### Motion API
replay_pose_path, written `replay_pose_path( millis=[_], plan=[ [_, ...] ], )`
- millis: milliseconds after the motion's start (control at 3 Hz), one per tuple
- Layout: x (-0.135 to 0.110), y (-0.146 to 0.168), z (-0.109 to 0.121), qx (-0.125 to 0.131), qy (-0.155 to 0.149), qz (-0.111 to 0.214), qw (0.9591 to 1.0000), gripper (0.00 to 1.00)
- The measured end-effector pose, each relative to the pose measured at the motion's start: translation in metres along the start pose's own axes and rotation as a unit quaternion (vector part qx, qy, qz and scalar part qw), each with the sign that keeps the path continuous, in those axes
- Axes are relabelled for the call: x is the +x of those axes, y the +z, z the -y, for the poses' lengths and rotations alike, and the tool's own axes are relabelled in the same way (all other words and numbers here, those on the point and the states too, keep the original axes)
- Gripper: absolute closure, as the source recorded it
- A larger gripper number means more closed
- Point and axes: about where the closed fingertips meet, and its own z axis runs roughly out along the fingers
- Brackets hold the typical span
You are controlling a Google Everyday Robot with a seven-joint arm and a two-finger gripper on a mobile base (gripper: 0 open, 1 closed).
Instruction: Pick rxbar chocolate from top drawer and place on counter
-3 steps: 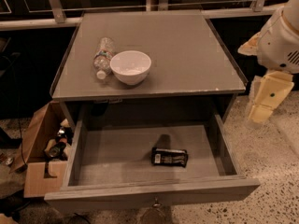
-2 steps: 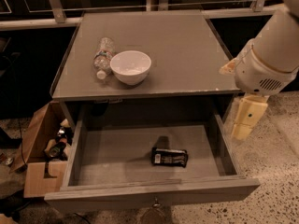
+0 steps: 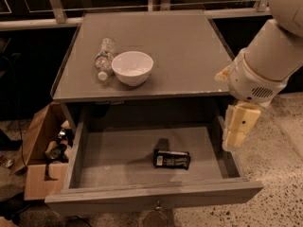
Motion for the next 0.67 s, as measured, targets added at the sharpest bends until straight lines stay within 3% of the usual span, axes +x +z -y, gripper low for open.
replay_pose_path(
  millis=[667],
  plan=[
    [-0.016, 0.071, 0.003, -0.036, -0.005, -0.012, 0.9993, 0.0]
  ],
)
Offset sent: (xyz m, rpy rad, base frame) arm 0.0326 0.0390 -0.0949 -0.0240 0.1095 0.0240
